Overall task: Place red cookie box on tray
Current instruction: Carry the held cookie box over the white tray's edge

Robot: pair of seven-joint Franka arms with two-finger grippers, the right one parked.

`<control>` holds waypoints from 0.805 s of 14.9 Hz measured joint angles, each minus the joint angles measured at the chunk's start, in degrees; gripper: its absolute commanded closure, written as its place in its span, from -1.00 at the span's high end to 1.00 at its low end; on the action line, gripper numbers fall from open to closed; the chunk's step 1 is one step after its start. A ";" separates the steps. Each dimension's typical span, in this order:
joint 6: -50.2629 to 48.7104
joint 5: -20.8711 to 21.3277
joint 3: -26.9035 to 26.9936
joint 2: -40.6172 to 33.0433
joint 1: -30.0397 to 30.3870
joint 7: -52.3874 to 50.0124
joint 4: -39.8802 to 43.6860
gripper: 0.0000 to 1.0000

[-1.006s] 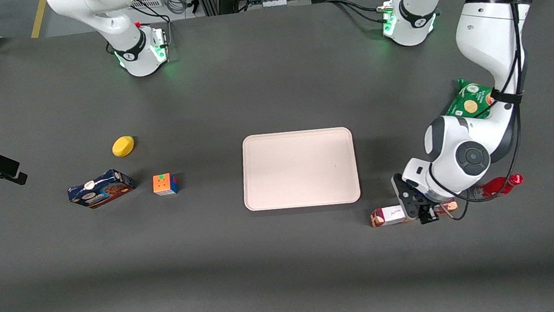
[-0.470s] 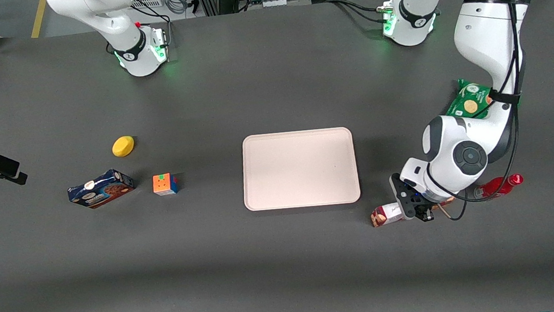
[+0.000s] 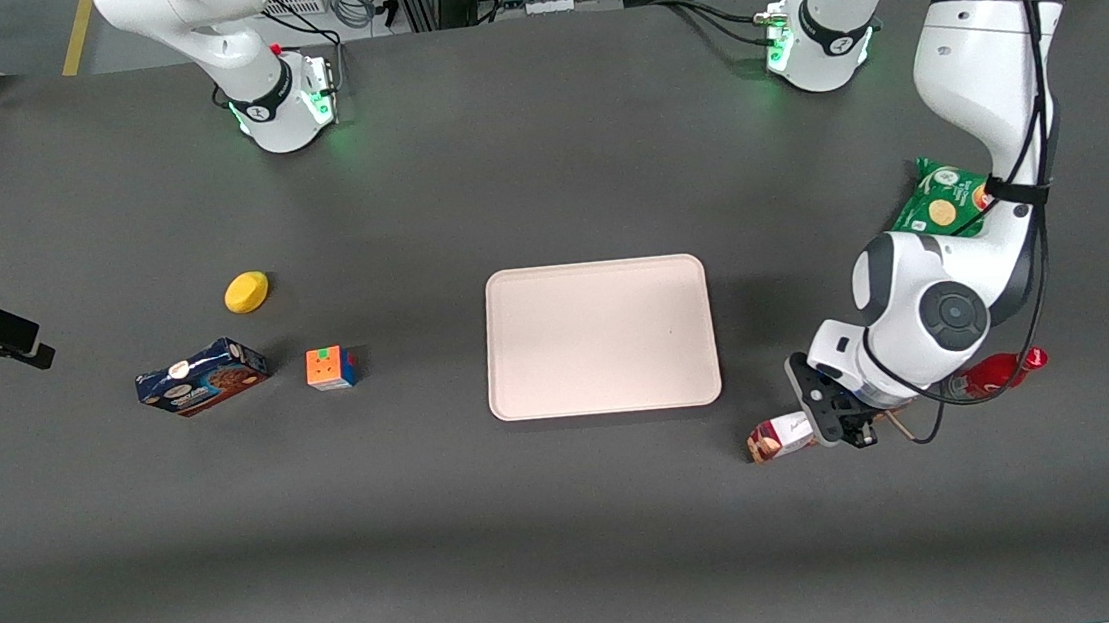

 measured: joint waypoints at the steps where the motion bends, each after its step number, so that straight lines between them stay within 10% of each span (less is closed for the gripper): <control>1: -1.99 -0.60 0.08 -0.60 0.05 -3.17 0.57 -1.00; 12: -27.91 -3.96 -0.41 -17.60 -0.05 -42.67 6.56 -1.00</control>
